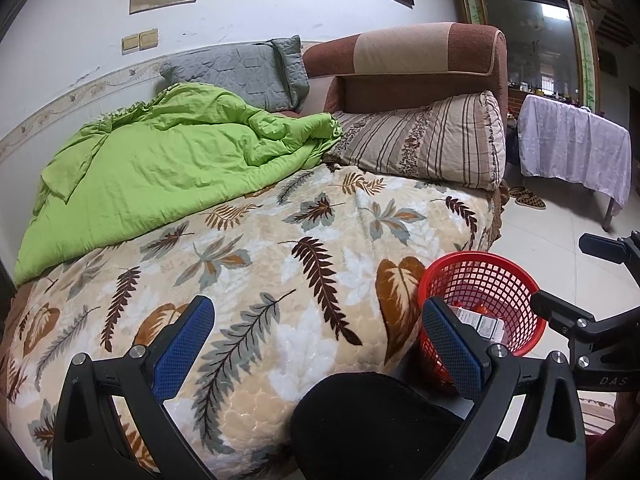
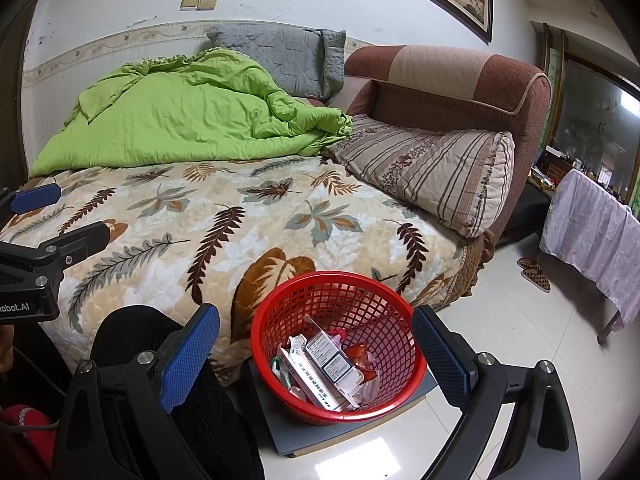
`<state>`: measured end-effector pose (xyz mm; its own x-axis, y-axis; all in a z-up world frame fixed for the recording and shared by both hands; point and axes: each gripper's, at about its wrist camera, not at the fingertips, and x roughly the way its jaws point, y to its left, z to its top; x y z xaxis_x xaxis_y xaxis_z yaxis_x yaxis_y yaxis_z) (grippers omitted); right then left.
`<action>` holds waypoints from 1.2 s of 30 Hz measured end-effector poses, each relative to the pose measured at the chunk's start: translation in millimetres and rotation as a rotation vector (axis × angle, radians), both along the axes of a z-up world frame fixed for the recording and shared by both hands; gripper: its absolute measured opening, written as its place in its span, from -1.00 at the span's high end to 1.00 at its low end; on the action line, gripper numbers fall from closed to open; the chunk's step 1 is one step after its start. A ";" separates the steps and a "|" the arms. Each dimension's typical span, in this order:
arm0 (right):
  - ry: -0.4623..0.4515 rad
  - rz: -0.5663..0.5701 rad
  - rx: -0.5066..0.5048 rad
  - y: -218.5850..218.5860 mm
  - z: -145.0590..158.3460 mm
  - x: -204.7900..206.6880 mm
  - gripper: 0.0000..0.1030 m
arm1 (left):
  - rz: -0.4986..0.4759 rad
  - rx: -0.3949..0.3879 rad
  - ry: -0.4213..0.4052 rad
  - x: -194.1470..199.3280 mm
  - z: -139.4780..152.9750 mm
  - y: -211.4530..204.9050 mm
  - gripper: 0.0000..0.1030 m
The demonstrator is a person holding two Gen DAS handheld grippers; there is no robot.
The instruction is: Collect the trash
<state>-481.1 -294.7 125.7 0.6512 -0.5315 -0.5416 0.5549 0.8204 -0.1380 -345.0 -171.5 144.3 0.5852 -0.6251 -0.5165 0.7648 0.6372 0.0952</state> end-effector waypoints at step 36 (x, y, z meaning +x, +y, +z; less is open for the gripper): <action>0.001 0.001 0.003 -0.7 -0.4 0.7 -0.91 | -0.009 0.011 -0.005 -3.2 -1.4 -2.1 -1.00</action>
<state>-480.4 -295.3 125.2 0.6513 -0.5292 -0.5438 0.5538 0.8214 -0.1361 -348.2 -173.6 142.9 0.5826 -0.6243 -0.5203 0.7697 0.6295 0.1065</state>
